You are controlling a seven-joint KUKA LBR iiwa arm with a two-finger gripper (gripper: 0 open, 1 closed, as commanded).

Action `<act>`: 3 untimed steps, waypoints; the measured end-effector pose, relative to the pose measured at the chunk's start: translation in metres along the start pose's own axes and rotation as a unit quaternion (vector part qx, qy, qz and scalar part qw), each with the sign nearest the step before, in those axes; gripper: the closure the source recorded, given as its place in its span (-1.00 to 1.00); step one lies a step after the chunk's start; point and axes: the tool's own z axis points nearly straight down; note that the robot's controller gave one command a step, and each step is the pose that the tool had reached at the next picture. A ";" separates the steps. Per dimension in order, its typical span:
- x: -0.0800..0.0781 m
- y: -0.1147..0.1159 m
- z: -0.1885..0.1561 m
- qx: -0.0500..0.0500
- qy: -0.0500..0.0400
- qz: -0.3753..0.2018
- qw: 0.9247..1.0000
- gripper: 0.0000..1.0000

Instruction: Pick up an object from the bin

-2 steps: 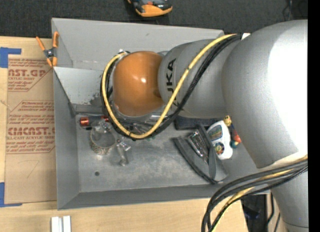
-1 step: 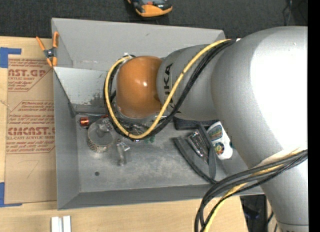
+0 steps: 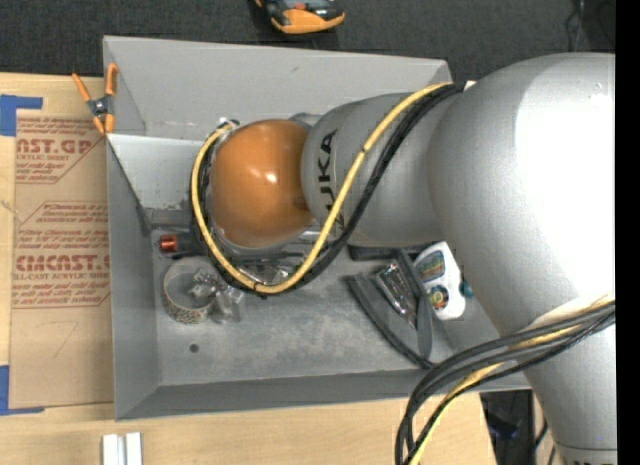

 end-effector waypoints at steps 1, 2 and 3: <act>0.000 0.000 0.000 0.000 0.000 0.000 1.000 1.00; 0.001 0.002 -0.019 -0.002 0.002 0.000 1.000 1.00; 0.000 0.002 -0.044 -0.001 0.001 0.000 1.000 1.00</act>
Offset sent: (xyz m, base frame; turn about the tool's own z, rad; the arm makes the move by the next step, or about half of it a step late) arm 0.0001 -0.0001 0.0467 -0.0002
